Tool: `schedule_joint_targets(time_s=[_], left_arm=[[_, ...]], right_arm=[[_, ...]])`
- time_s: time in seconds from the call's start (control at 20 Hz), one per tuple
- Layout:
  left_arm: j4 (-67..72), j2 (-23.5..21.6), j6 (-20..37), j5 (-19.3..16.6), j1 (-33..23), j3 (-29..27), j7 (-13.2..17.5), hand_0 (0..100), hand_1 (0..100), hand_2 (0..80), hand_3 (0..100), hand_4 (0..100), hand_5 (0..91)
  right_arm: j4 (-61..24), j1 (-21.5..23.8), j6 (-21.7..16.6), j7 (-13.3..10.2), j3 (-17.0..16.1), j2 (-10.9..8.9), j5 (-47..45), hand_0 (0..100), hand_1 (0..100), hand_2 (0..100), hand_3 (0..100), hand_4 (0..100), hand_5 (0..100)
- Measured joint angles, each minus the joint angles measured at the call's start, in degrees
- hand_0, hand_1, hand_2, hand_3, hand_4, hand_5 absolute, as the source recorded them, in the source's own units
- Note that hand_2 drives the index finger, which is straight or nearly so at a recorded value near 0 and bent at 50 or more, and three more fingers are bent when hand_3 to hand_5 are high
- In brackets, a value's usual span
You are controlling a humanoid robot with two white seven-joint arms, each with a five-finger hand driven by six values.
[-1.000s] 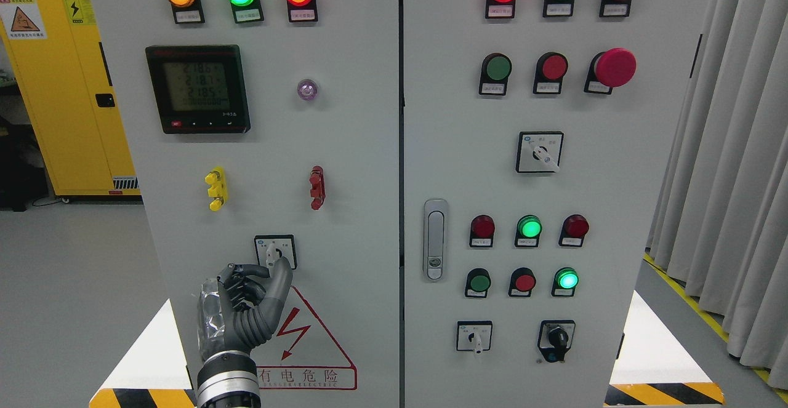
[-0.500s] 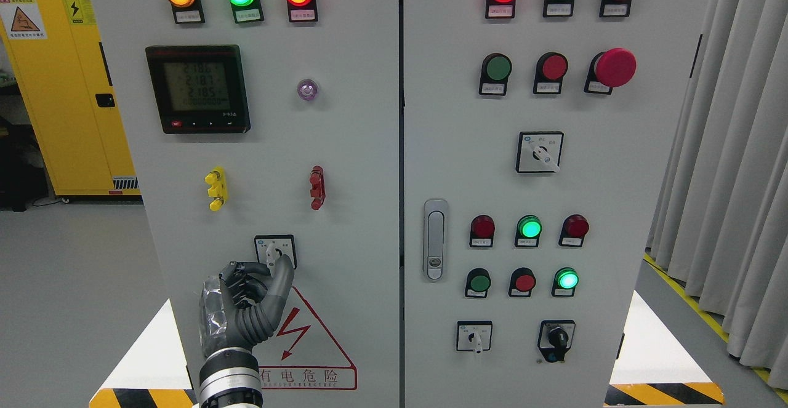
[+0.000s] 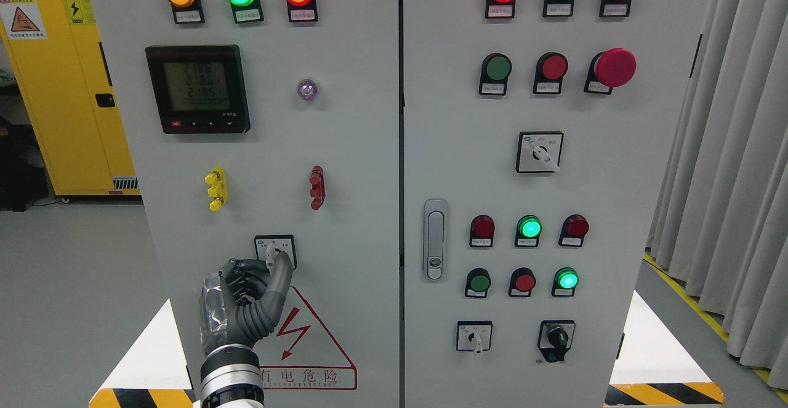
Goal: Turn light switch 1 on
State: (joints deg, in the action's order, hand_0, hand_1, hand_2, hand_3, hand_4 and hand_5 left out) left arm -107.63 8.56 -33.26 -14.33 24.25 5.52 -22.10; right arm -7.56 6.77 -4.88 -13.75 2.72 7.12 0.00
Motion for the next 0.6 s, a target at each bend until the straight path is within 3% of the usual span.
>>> schedule_joint_targets(time_s=[0.6], left_arm=[[0.6, 0.0, 0.0, 0.0, 0.5, 0.0, -0.3, 36, 60, 60.3, 92, 90, 87.9]], right_arm=[[0.0, 0.0, 0.0, 0.0, 0.0, 0.00, 0.0, 0, 50, 4, 0, 0, 0]])
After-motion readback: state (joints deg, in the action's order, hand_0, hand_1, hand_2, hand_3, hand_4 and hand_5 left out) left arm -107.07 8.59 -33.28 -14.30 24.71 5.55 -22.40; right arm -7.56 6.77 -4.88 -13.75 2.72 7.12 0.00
